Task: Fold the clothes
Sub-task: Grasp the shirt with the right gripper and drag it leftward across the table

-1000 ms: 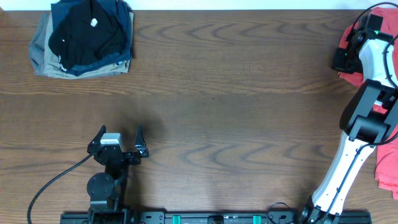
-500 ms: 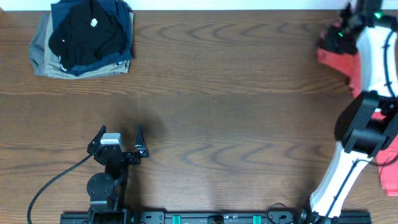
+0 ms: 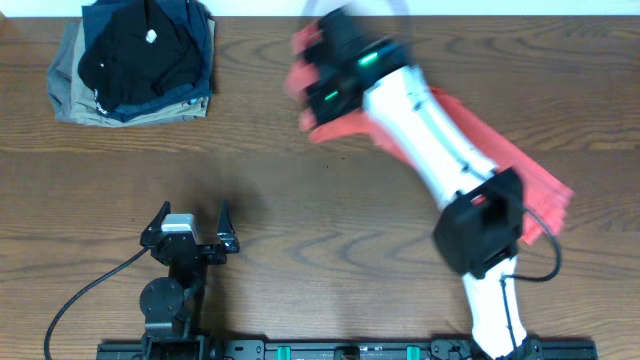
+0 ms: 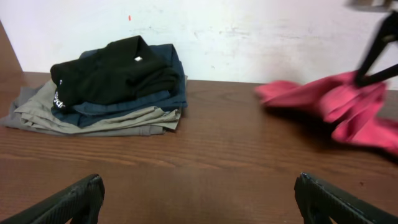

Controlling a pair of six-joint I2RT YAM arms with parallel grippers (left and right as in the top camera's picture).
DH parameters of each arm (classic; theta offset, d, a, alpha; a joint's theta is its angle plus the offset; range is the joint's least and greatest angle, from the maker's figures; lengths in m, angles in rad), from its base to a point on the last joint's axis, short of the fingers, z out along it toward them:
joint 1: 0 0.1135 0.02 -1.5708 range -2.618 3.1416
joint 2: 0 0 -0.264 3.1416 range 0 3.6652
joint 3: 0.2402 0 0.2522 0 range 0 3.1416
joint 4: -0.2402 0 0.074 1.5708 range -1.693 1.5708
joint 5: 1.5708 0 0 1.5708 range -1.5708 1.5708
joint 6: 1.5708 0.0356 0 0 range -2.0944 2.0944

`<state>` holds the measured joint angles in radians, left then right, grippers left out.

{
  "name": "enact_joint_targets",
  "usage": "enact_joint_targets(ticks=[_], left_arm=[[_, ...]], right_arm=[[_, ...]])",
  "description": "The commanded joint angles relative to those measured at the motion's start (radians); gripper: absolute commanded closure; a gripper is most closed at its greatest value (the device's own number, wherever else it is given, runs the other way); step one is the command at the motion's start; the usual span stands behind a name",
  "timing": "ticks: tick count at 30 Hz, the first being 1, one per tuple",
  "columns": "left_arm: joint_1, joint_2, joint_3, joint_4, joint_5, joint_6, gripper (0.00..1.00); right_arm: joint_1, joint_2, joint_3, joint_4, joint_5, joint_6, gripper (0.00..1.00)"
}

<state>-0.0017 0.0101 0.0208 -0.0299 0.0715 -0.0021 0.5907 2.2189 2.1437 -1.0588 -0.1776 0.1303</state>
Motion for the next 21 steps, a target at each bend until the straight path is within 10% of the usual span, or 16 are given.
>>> enact_joint_targets(ticks=[1, 21], left_arm=[[0.003, -0.006, -0.017, -0.033, 0.014, 0.006, 0.02], [0.003, -0.006, -0.017, -0.033, 0.014, 0.006, 0.02]], right_arm=[[0.126, -0.008, 0.001, -0.005, 0.061, 0.098, 0.99], [0.375, -0.016, 0.001, -0.213, -0.161, 0.074, 0.99]])
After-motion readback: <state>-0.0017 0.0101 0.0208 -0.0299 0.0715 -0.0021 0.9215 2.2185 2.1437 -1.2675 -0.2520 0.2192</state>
